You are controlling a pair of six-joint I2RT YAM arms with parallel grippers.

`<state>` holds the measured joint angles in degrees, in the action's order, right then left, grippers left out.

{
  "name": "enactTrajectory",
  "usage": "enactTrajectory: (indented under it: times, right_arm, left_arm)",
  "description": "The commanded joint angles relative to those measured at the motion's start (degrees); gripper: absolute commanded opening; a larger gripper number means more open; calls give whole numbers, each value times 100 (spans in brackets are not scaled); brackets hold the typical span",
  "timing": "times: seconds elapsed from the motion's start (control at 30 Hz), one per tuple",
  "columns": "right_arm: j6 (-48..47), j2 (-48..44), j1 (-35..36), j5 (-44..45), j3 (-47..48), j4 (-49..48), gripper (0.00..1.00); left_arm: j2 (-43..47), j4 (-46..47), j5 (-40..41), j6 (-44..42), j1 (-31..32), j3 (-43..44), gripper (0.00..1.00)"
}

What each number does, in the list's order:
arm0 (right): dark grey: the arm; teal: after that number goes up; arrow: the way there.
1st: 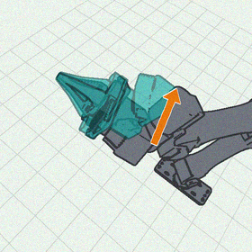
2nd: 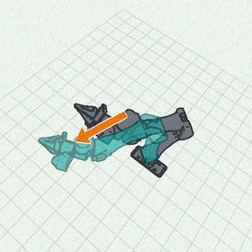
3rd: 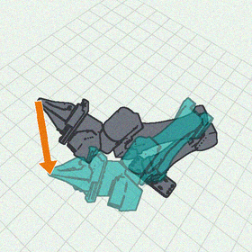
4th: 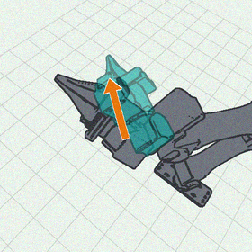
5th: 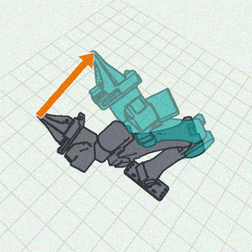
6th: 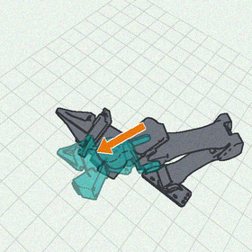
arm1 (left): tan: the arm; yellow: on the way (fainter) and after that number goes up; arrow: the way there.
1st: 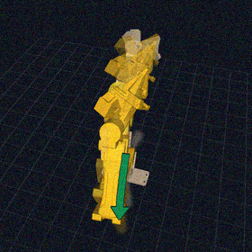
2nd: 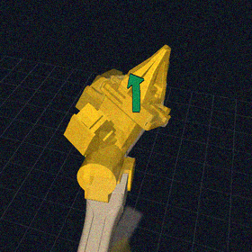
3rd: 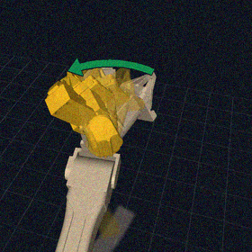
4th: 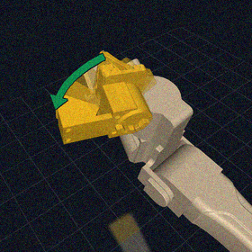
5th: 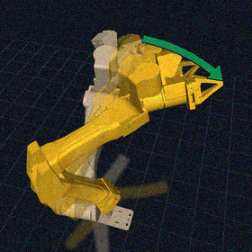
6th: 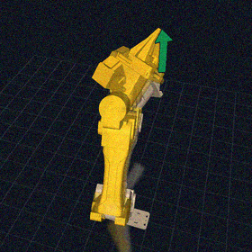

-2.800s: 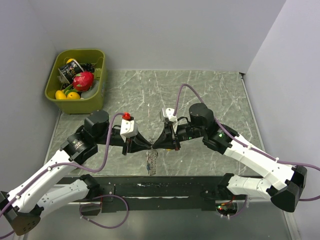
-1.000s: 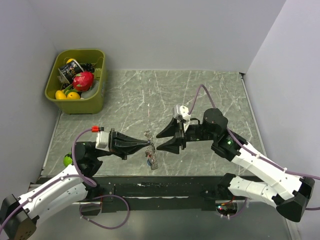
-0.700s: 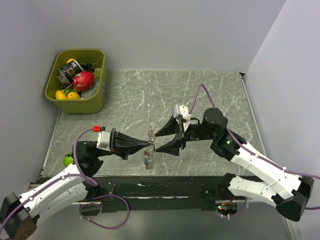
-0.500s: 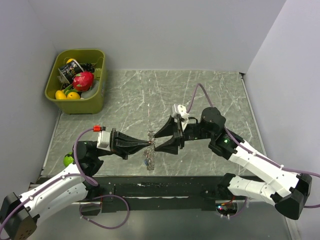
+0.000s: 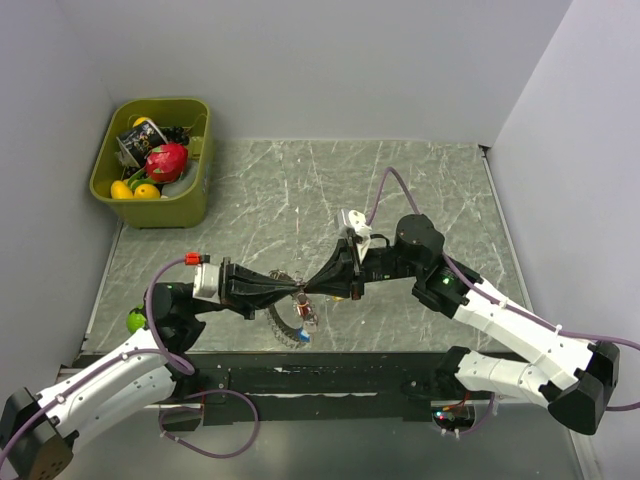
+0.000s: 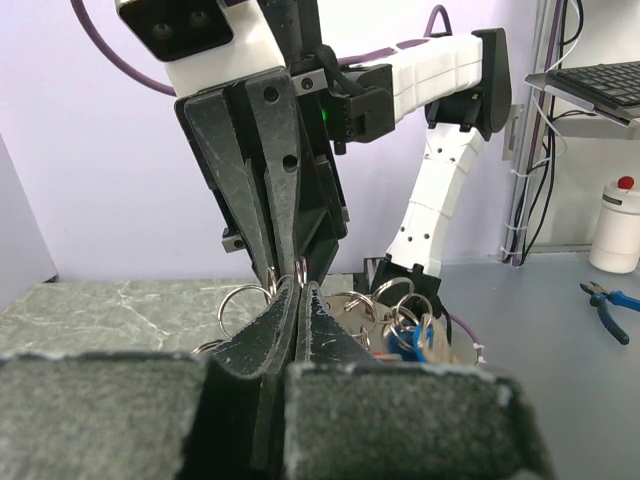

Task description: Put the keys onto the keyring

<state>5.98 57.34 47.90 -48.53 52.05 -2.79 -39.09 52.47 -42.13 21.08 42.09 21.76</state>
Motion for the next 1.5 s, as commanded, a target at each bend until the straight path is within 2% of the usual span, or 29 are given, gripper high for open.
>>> enactTrajectory:
  times: [0.0,0.07,0.47,0.57,0.6,0.7,0.83,0.93,1.0,1.07,1.27,1.47]
  right_arm:
    - [-150,-65,53,239,-2,-3,3]
    - [-202,-56,53,222,-2,59,0]
    - [-536,14,53,440,15,463,0]
    - [-545,-249,44,686,33,560,16]
    - [-676,-328,53,879,42,586,29]
    - [-738,-627,53,1170,147,691,48]
    - [-765,-838,53,1022,296,631,57]
    - [-660,-830,53,724,332,464,54]
    - [-615,-777,53,548,323,305,46]
    - [-457,-663,79,407,358,147,42]
    - [-475,-408,167,423,420,244,31]
    - [-448,-461,193,476,358,182,28]
  left_arm:
    - [139,413,108,-78,28,136,1]
    - [139,483,178,-69,28,101,1]
    - [147,484,240,-139,28,92,1]
    - [156,299,205,-209,28,127,1]
    - [165,282,179,-227,28,118,1]
    - [174,54,135,-315,28,179,1]
    - [156,-193,82,-455,28,241,1]
    - [147,-342,82,-544,19,285,1]
    - [139,-273,91,-526,28,268,1]
    - [139,-211,135,-500,28,250,1]
    - [130,-193,143,-508,28,259,1]
    - [147,-237,153,-517,28,268,1]
